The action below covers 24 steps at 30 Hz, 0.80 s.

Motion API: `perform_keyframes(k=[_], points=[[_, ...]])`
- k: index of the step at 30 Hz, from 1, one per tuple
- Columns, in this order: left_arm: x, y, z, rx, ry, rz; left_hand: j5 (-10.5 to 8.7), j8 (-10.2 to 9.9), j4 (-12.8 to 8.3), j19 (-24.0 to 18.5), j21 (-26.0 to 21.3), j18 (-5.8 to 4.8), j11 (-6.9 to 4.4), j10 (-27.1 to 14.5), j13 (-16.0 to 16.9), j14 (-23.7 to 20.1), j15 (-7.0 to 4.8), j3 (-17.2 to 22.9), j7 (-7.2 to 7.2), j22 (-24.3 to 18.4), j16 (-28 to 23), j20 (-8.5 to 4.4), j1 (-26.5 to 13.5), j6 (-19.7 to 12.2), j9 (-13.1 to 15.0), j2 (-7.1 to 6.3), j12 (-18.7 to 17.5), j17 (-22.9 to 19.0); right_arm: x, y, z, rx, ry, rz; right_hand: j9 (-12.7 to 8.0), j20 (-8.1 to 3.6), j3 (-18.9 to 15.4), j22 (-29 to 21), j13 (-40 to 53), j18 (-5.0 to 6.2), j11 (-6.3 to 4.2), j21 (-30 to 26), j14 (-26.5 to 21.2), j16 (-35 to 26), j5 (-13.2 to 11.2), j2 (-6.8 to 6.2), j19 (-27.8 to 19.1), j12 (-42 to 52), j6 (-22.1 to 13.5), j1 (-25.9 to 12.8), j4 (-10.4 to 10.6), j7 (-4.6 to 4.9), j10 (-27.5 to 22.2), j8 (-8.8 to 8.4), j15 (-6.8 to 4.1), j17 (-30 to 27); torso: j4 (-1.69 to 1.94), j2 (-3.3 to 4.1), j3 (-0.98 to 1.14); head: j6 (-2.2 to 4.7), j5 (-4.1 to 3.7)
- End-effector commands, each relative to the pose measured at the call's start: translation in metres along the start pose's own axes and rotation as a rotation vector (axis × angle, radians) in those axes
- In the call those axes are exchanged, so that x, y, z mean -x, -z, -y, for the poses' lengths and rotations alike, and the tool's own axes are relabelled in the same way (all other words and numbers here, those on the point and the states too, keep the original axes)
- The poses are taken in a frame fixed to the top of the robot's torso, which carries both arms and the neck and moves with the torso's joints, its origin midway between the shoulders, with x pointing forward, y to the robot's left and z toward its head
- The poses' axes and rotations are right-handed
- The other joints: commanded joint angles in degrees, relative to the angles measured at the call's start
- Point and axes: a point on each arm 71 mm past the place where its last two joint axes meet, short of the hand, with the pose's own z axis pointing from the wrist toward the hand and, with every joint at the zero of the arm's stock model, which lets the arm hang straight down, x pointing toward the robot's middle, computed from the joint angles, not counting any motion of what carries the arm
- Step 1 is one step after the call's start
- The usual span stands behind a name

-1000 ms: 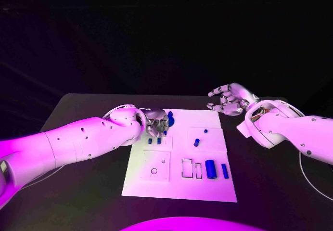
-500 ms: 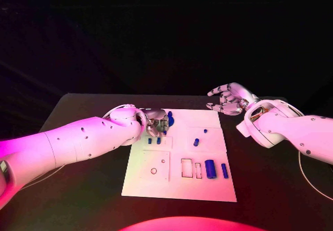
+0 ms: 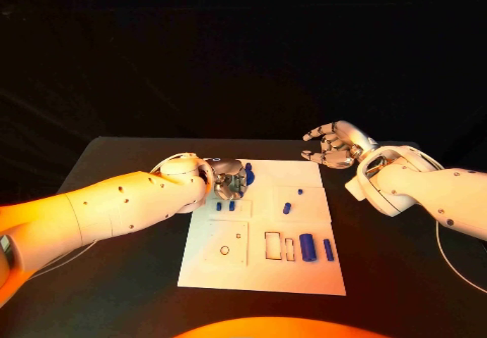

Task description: Assemble the parts on the task board

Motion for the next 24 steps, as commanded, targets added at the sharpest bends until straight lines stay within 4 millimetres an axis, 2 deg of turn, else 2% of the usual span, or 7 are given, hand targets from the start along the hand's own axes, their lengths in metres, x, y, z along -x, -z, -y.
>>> perform_keyframes(k=[1, 2, 10, 24], points=[[0.001, 0.000, 0.000, -0.010, 0.042, 0.036, -0.17, -0.4, -0.5, 0.4, 0.4, -0.32, 0.13, 0.5, -0.3, 0.5, -0.02, 0.5, 0.07, 0.4, 0.4, -0.01, -0.4, 0.4, 0.1, 0.64, -0.9, 0.1, -0.001, 0.000, -0.001, 0.015, 0.004, -0.003, -0.1, -0.38, 0.4, 0.1, 0.0, 0.96, -0.09, 0.0, 3.3, -0.3, 0.2, 0.15, 0.0, 0.3, 0.4, -0.4, 0.1, 0.06, 0.1, 0.30, -0.48, 3.6, 0.01, 0.00, 0.01, 0.01, 0.02], [0.001, 0.001, 0.000, -0.010, 0.050, 0.041, -0.17, -0.5, -0.6, 0.5, 0.4, -0.32, 0.13, 0.6, -0.3, 0.6, -0.01, 0.6, 0.10, 0.4, 0.4, -0.02, -0.4, 0.4, 0.1, 0.65, -1.0, 0.1, -0.001, 0.000, -0.002, 0.015, 0.004, -0.003, -0.1, -0.38, 0.4, 0.1, 0.0, 0.96, -0.09, 0.0, 3.3, -0.3, 0.2, 0.15, 0.0, 0.3, 0.4, -0.4, 0.1, 0.06, 0.1, 0.30, -0.48, 3.6, 0.02, 0.00, 0.00, 0.20, 0.01], [0.003, 0.004, -0.002, -0.020, 0.104, 0.068, -0.15, -1.6, -0.7, 0.5, 1.0, -0.42, 0.41, 1.3, -0.7, 0.9, 0.27, 0.7, 0.24, 1.1, 0.6, 0.16, -2.5, 0.8, 0.0, -0.25, -3.0, 0.1, -0.001, 0.000, -0.002, 0.014, 0.004, -0.003, -0.1, -0.39, 0.6, 0.0, 0.0, 0.98, -0.10, -0.1, 3.3, -0.3, 0.3, 0.14, -0.1, 0.2, 0.4, -0.4, 0.0, 0.05, 0.0, 0.31, -0.50, 3.6, -0.02, 0.00, -0.04, 0.28, 0.00], [0.011, 0.019, -0.006, -0.026, 0.167, 0.088, -0.13, -2.1, -0.7, 0.7, 1.2, -0.45, 0.43, 1.8, -0.8, 1.2, 0.32, 0.5, 0.19, 1.4, 0.8, 0.18, -3.5, 1.1, 0.0, -1.01, -3.8, 0.3, 0.000, 0.001, -0.001, 0.012, 0.004, -0.002, -0.1, -0.39, 0.6, 0.0, 0.0, 0.98, -0.10, -0.1, 3.3, -0.3, 0.3, 0.14, -0.1, 0.2, 0.4, -0.4, 0.0, 0.05, 0.0, 0.31, -0.50, 3.6, 0.04, -0.05, -0.01, 0.48, -0.01]])
